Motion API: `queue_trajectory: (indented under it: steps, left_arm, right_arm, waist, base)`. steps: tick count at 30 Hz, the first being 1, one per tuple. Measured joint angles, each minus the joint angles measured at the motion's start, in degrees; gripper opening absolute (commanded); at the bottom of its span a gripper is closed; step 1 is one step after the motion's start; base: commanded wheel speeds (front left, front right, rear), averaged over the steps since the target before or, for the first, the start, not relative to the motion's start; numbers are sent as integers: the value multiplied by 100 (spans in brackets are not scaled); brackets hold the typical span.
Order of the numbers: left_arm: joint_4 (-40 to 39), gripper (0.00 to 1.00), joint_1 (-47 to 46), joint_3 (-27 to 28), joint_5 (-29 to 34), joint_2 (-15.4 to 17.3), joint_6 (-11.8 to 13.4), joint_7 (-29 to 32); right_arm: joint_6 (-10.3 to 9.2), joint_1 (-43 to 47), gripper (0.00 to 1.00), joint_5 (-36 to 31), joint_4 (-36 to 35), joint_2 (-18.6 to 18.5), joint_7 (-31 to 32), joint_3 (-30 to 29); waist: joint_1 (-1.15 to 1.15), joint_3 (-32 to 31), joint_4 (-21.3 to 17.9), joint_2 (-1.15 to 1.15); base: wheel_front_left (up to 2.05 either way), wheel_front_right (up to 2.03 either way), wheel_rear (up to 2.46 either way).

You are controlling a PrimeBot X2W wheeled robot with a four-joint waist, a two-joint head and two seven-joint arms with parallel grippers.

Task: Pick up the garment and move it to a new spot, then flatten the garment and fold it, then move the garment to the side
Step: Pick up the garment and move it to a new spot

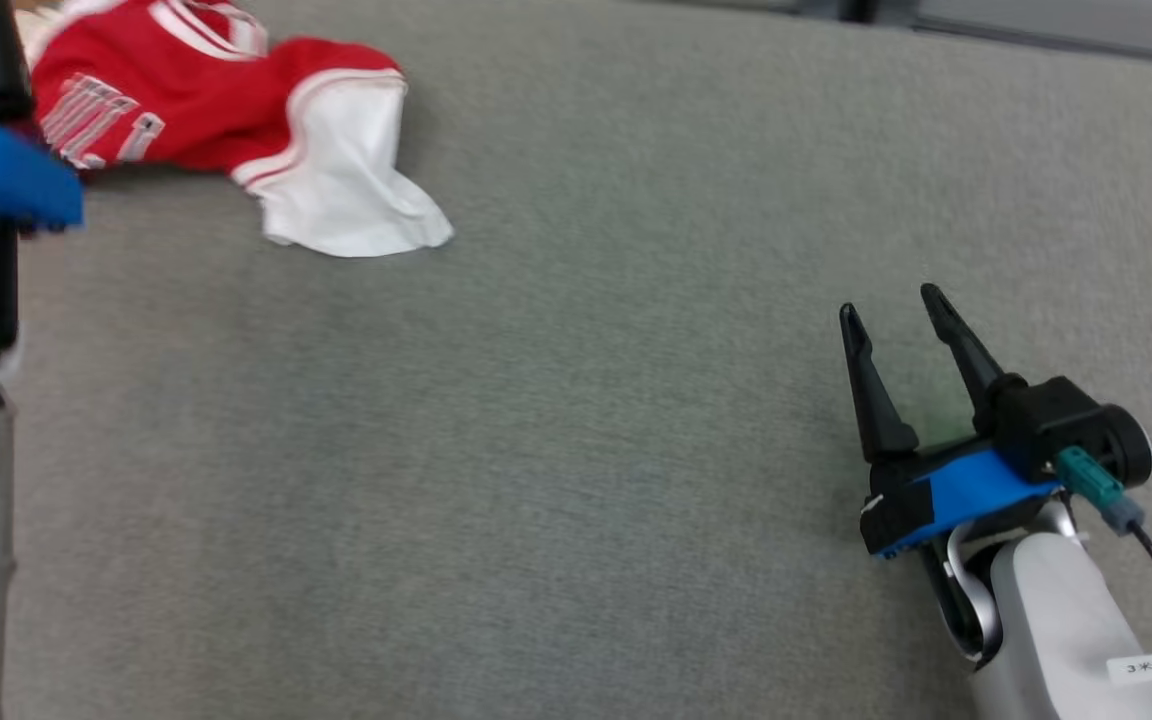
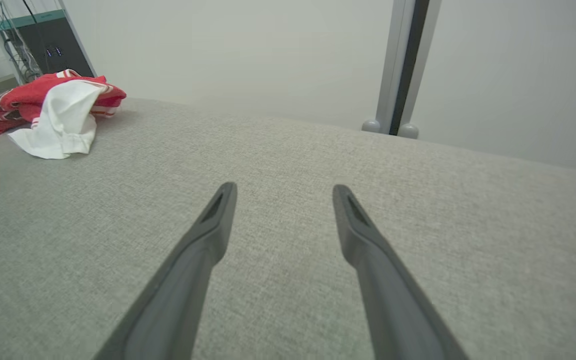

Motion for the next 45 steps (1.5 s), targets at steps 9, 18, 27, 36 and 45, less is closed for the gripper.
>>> queue_trajectory:
  steps: [9, 18, 27, 36, 45]
  left_arm:
    - [1733, 100, -1303, -312, -237, 134, -121, 1847]
    - [2800, 100, -1503, -155, -514, 233, 88, 2654]
    - [3215, 0, -1562, -224, -536, 293, -74, 2490]
    - [3387, 0, -1508, -365, -387, 556, -223, 1963]
    - [3106, 0, -1512, -708, -277, 726, -428, 1727]
  right_arm:
    - [0, -240, 100, -166, -527, 1, 226, 47]
    - [1, -282, 100, -283, -1132, 5, 326, -75]
    - [1, -281, 100, -231, -1129, 0, 312, -92]
    - [0, -251, 100, -85, -764, -1, 145, -70]
    - [0, -26, 100, 194, -234, -1, -100, -64]
  waist:
    - [0, 856, -719, 0]
    - [-1, 1445, -963, 0]
    - [-2, 1414, -912, 0]
    - [-2, 878, -838, 0]
    - [-2, -4, -880, 0]
  base:
    - [0, 0, 0]
    - [0, 0, 0]
    - [0, 0, 0]
    - [0, 0, 0]
    - [0, 0, 0]
